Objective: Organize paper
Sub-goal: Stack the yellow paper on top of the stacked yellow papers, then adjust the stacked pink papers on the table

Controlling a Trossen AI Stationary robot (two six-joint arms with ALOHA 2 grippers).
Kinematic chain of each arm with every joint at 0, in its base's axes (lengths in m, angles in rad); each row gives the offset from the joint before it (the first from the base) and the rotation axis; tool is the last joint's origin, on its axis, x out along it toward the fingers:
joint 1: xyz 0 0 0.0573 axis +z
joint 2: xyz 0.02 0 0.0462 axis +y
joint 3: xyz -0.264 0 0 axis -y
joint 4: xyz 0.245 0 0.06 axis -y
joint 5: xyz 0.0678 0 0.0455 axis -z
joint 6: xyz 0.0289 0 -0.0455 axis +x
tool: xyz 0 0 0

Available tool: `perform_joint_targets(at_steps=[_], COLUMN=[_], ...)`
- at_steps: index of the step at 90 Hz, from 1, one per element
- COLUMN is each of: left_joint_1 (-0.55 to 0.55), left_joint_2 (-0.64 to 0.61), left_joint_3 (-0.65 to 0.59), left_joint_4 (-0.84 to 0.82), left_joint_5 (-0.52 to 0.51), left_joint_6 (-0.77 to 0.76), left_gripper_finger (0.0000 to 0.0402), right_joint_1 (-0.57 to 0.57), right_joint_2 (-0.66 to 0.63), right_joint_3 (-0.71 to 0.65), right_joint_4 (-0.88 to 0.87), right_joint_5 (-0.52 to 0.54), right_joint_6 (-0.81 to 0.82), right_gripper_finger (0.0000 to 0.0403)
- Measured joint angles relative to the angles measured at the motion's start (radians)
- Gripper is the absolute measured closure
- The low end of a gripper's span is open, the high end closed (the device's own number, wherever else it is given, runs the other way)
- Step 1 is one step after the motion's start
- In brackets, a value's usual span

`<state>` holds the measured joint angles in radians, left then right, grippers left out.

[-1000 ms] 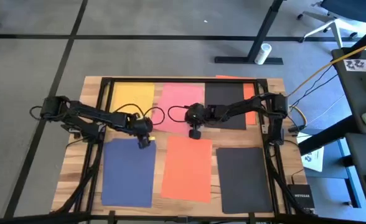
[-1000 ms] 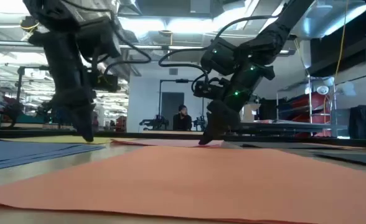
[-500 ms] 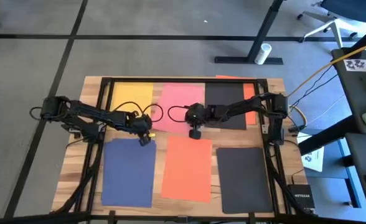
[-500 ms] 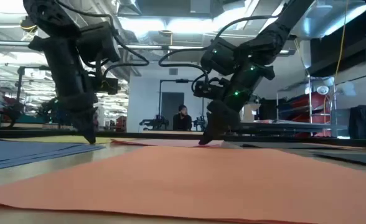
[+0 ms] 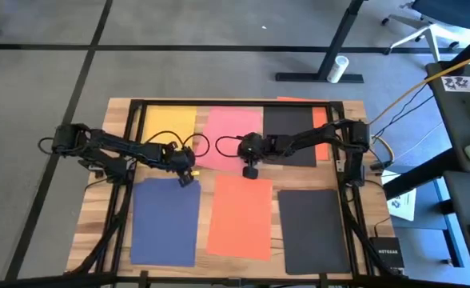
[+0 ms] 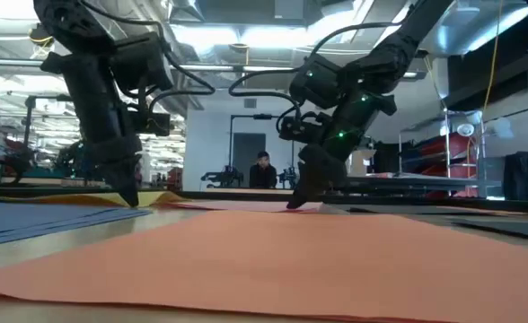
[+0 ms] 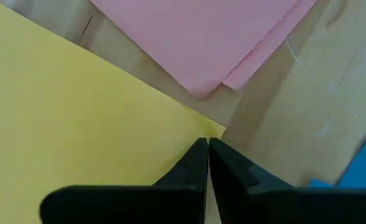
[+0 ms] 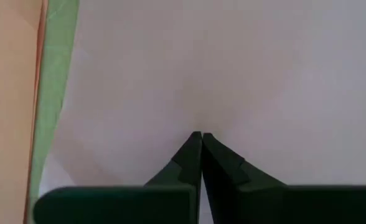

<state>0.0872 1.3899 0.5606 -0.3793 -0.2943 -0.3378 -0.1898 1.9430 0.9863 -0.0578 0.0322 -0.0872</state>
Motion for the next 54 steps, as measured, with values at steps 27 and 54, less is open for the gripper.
perform_joint_targets(at_steps=[27, 54], left_joint_1=[-0.001, -0.008], left_joint_2=[-0.001, -0.002], left_joint_3=[0.020, 0.024], left_joint_4=[0.005, 0.009], left_joint_5=[0.001, 0.002], left_joint_6=[0.022, 0.020], left_gripper_finger=[0.0402, 0.0402], right_joint_1=[0.000, 0.000], right_joint_2=[0.000, -0.036], right_joint_3=[0.000, -0.003], right_joint_4=[0.000, -0.024], right_joint_5=[0.000, -0.003], right_joint_6=[0.000, 0.000], right_gripper_finger=[0.0403, 0.0403])
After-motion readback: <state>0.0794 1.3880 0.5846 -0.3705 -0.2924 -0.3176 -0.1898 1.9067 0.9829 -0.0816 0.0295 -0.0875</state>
